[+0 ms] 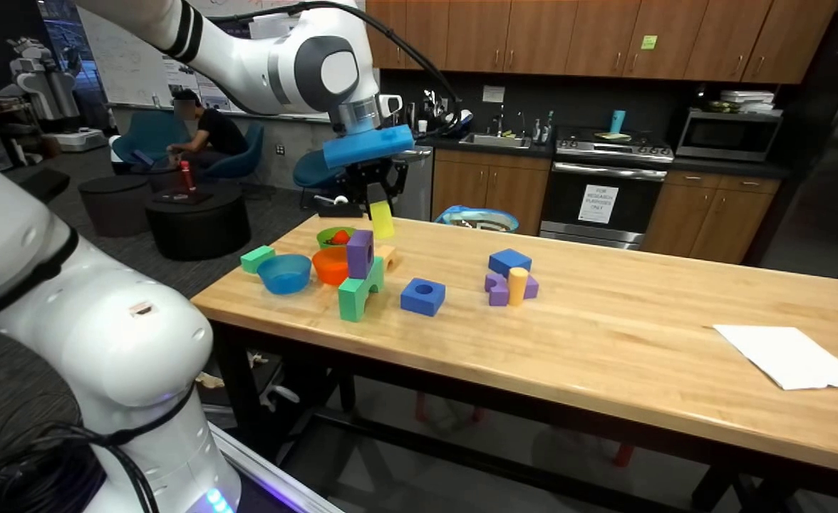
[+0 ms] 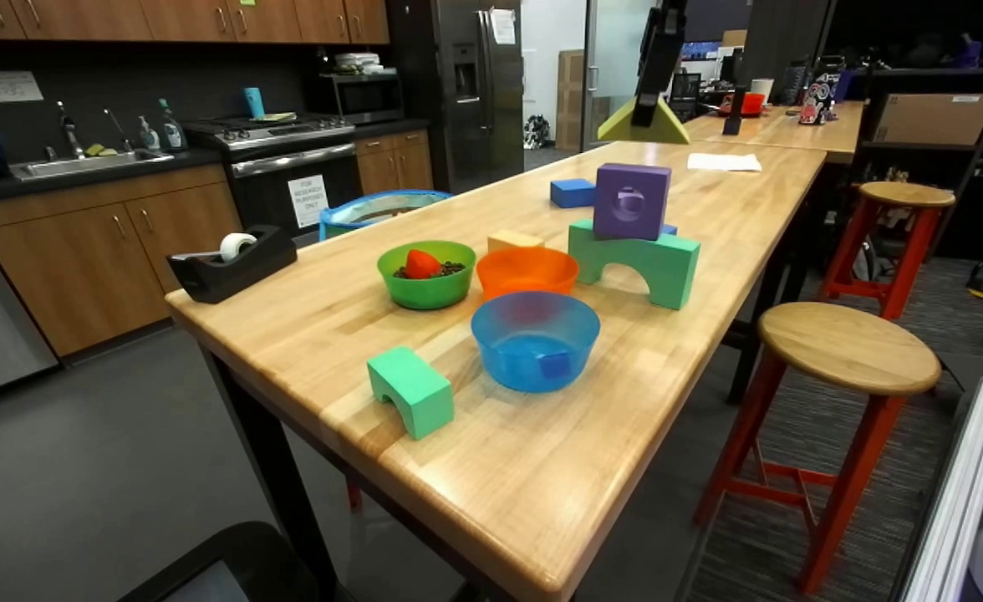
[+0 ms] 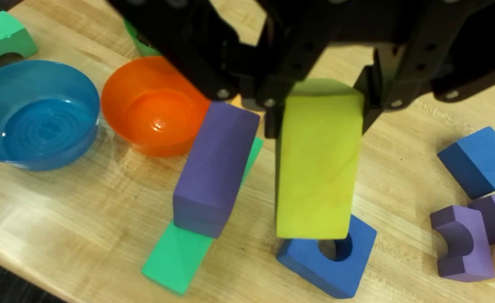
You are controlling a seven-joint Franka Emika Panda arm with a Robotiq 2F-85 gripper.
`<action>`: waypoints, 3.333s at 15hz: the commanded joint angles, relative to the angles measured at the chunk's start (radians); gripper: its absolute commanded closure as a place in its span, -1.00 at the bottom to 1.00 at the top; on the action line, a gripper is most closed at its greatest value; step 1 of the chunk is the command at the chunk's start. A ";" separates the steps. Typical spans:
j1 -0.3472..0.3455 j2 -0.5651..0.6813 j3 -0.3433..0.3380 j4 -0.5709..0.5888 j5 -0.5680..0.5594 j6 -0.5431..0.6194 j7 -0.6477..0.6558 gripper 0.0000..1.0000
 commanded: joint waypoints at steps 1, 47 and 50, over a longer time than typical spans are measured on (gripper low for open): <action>0.028 -0.044 0.002 -0.041 -0.040 0.008 0.096 0.69; 0.124 -0.115 0.015 -0.085 -0.062 -0.019 0.240 0.69; 0.129 -0.100 0.003 -0.077 -0.053 -0.017 0.225 0.69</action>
